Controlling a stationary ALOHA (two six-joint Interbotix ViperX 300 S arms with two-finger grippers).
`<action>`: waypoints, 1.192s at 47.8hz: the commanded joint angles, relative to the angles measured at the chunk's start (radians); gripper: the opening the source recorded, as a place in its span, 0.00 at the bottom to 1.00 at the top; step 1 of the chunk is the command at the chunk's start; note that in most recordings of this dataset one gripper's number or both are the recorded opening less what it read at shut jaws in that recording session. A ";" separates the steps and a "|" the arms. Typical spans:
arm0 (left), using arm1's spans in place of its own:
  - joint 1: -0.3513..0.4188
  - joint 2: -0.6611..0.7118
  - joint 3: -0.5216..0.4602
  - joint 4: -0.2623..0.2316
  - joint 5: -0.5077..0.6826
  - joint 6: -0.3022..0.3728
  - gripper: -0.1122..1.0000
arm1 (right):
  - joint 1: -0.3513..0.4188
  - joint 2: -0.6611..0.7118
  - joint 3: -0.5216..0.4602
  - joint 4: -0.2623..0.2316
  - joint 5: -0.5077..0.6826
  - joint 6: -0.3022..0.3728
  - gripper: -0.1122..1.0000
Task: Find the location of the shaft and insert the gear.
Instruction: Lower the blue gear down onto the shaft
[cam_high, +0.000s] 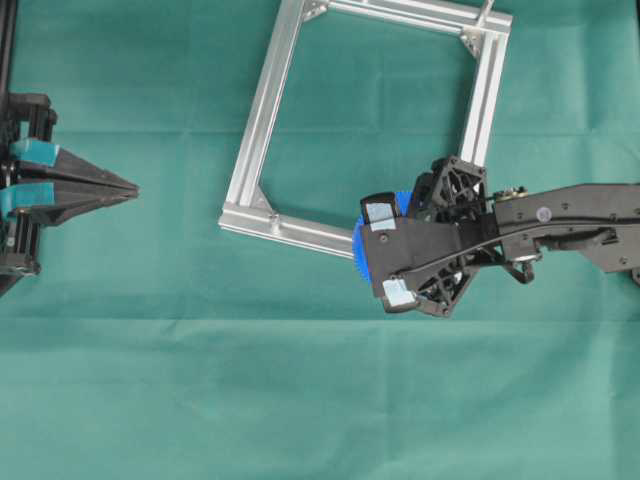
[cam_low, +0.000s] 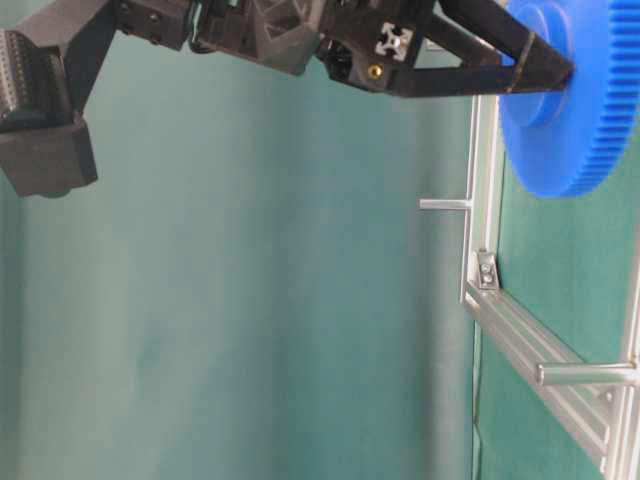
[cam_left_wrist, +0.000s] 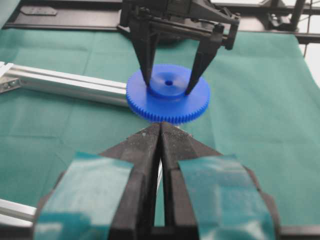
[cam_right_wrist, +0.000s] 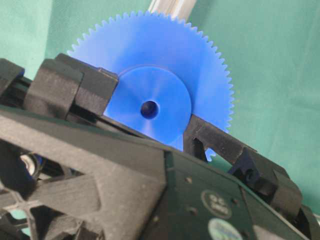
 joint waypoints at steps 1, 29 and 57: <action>0.000 0.009 -0.017 -0.003 -0.002 -0.002 0.11 | -0.011 -0.009 -0.006 -0.006 0.002 -0.003 0.73; 0.000 0.009 -0.015 -0.002 0.002 -0.002 0.11 | -0.012 -0.040 0.032 -0.005 -0.032 0.000 0.73; 0.000 0.009 -0.015 -0.002 0.000 -0.002 0.11 | -0.012 -0.040 0.087 -0.006 -0.123 0.006 0.73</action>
